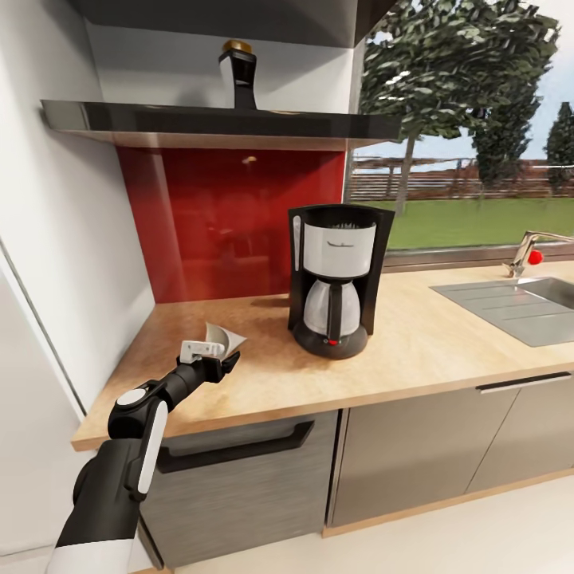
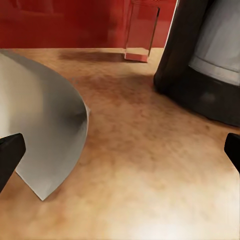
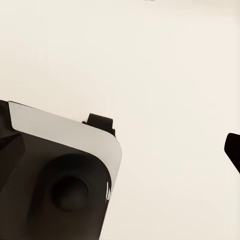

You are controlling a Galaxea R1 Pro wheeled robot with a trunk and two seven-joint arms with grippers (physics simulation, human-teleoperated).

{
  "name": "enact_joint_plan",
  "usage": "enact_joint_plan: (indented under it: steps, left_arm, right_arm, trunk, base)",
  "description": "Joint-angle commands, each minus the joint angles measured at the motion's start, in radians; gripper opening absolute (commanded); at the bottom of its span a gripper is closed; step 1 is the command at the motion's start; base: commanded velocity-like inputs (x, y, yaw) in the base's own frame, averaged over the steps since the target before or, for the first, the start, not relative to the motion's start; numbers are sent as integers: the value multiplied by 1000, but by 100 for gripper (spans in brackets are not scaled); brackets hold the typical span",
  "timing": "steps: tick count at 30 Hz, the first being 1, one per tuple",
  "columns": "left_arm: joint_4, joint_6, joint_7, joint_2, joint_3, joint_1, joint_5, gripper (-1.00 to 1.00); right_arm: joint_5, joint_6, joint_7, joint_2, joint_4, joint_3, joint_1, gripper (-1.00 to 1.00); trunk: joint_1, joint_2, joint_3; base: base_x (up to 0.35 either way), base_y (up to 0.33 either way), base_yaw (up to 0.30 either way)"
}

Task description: Set up a coffee station on the kitchen countertop: keep the coffee maker on the countertop, move the bottle of coffee from the kitchen shelf to the counter next to the coffee maker, place a paper coffee filter on top of the coffee maker, put the saucer next to the coffee maker with the coffee cup on the saucer, and place the electric kettle next to the coffee maker.

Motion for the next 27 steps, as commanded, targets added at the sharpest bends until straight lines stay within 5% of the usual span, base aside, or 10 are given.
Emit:
enact_joint_plan:
  steps: [1, 27]
  left_arm:
    - [-1, 4, -10, -1, 3, -1, -8, 100]
    - [0, 4, -10, 0, 3, -1, -9, 100]
  right_arm:
    - [4, -3, 0, 0, 1, 0, -1, 100]
    - [4, -3, 0, 0, 1, 0, 0, 100]
  trunk:
    - [0, -1, -1]
    - [0, -1, -1]
  base:
    - [28, -21, 0]
    - [46, -3, 0]
